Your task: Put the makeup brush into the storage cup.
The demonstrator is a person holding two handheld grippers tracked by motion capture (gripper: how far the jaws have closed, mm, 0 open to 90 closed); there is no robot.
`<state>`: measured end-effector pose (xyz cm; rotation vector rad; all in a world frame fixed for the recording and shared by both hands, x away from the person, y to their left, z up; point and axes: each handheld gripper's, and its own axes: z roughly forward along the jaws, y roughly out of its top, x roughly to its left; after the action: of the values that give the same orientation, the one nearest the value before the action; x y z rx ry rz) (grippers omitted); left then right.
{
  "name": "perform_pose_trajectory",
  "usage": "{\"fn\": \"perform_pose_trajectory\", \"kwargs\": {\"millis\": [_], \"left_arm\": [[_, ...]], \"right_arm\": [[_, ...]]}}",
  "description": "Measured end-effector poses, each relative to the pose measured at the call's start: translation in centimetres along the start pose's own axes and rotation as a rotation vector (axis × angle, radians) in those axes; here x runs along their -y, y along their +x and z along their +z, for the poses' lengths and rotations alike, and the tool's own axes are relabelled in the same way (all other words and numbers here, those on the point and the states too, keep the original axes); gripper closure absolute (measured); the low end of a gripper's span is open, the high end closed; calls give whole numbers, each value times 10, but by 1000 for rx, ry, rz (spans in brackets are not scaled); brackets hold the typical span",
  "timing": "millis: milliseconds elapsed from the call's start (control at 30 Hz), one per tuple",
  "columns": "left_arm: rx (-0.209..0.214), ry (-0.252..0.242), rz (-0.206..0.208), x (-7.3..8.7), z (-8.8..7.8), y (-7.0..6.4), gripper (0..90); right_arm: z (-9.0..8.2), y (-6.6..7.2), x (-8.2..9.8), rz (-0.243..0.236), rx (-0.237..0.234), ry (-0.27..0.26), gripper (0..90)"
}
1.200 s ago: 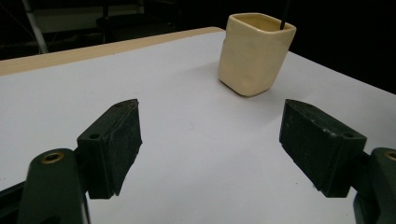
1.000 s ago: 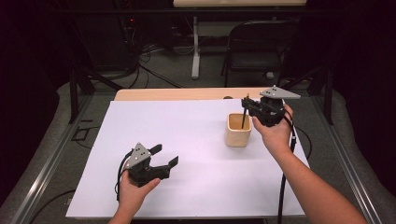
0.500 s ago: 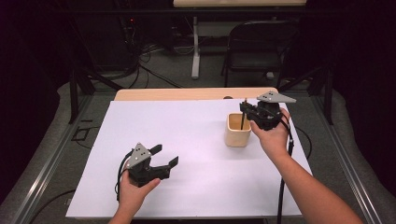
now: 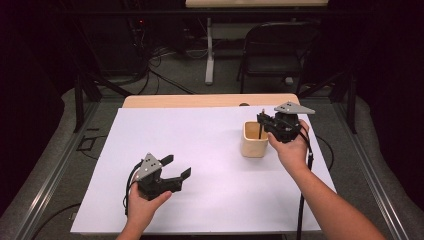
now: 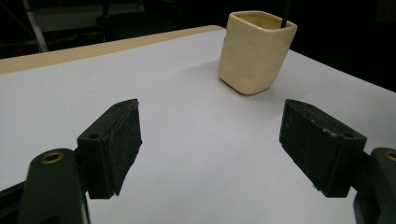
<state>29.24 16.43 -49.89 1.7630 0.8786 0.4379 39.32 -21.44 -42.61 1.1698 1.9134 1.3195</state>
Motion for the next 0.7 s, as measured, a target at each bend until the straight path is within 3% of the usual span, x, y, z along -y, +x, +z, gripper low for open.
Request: {"fn": "perform_pose_trajectory", "kwargs": {"millis": [700], "left_arm": [[3,3,-2,0,0,0,208]], "right_arm": [[10,-4,19,9,21,30,835]]}}
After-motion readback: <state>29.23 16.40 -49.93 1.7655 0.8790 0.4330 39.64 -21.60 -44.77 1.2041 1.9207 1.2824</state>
